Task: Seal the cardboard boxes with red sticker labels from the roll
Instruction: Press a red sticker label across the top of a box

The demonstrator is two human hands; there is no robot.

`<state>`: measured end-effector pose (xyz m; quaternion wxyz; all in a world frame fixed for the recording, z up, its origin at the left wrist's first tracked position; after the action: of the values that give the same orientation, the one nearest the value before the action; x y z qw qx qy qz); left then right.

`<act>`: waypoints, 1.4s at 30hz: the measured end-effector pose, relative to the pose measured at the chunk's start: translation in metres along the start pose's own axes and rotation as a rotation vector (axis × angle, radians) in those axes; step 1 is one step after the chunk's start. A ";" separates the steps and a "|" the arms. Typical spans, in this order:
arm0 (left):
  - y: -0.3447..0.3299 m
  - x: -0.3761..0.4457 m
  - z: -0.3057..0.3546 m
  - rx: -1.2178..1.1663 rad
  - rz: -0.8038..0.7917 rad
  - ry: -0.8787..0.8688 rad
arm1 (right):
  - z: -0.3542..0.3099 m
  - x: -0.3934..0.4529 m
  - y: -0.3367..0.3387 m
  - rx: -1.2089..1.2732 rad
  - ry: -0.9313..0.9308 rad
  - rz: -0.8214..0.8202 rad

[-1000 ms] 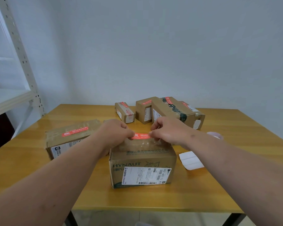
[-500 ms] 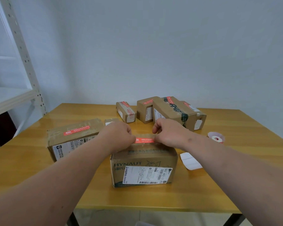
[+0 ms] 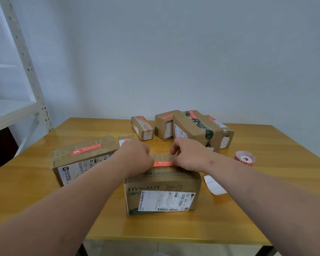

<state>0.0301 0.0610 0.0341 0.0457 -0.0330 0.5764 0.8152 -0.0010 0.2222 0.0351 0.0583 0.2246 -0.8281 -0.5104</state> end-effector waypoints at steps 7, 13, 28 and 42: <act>-0.001 0.002 0.000 0.015 -0.002 0.002 | 0.000 0.001 0.000 -0.003 -0.008 -0.010; -0.001 0.002 0.000 0.020 -0.002 0.009 | -0.001 -0.001 0.000 -0.022 -0.022 -0.017; -0.005 -0.002 -0.018 -0.321 -0.042 0.101 | 0.009 -0.007 0.006 0.011 -0.288 -0.020; -0.017 -0.002 -0.006 -0.588 -0.208 0.190 | 0.007 -0.002 -0.015 0.412 -0.390 -0.151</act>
<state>0.0345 0.0613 0.0162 0.0633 -0.1795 0.3114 0.9310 0.0030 0.2230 0.0185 -0.1870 0.1904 -0.8907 -0.3680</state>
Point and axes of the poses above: each hand's wrist, its own x-axis towards the middle knuckle, its own y-axis out of the back of the hand, z = x × y, the point moved 2 cm from there along x, towards the middle knuckle, and after that the axes turned 5 degrees about -z, right-handed, at the moved point
